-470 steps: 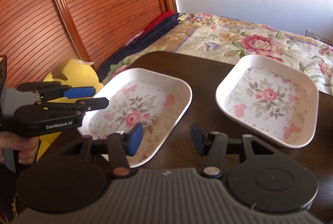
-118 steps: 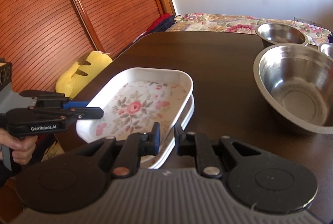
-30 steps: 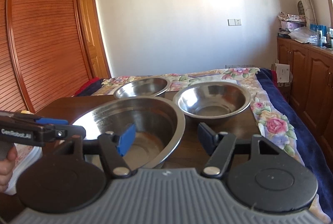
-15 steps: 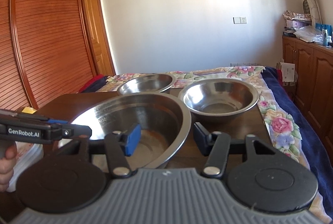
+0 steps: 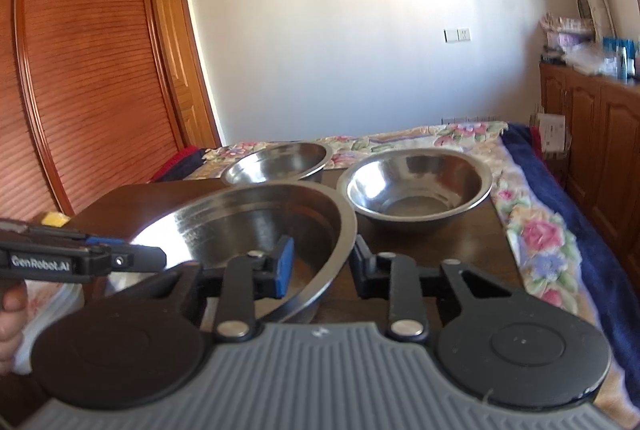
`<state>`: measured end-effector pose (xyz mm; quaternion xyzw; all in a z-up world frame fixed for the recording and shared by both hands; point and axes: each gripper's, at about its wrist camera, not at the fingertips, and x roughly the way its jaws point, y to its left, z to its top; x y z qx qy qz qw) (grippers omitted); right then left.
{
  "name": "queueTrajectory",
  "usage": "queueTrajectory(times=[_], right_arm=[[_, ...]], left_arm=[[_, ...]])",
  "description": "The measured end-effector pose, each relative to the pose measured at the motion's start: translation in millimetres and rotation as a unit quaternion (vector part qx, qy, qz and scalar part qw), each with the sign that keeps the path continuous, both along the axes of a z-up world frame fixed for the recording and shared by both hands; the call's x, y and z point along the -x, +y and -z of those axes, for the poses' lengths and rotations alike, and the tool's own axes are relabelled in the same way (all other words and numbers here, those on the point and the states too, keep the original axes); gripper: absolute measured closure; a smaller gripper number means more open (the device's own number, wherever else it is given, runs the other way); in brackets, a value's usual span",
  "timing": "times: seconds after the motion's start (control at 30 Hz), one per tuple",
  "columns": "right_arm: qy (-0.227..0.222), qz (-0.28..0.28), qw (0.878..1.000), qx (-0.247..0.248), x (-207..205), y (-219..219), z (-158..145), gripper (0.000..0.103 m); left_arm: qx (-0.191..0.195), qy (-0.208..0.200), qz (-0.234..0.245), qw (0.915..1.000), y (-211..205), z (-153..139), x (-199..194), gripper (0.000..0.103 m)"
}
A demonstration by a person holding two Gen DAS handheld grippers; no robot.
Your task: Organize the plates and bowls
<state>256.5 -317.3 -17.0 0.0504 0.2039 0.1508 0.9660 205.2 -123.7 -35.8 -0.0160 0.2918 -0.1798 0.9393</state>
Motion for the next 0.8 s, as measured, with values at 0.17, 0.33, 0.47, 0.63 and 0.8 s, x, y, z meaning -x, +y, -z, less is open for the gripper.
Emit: queueTrajectory(times=[0.17, 0.33, 0.47, 0.63, 0.8], right_arm=[[-0.002, -0.006, 1.000, -0.006, 7, 0, -6, 0.072], [-0.011, -0.005, 1.000, -0.008, 22, 3, -17, 0.072], [-0.015, -0.004, 1.000, -0.012, 35, 8, -22, 0.072], [-0.015, -0.004, 1.000, -0.015, 54, 18, -23, 0.072], [-0.008, -0.002, 1.000, -0.015, 72, 26, -20, 0.072]], left_arm=[[0.005, -0.007, 0.003, 1.0000, 5, -5, 9, 0.067], [0.011, -0.020, 0.011, 0.9997, 14, -14, 24, 0.067], [0.015, -0.029, 0.016, 0.9993, 22, -21, 40, 0.067], [0.016, -0.031, 0.025, 0.9991, 31, -23, 62, 0.067], [0.014, -0.029, 0.036, 0.9988, 39, -20, 79, 0.067]])
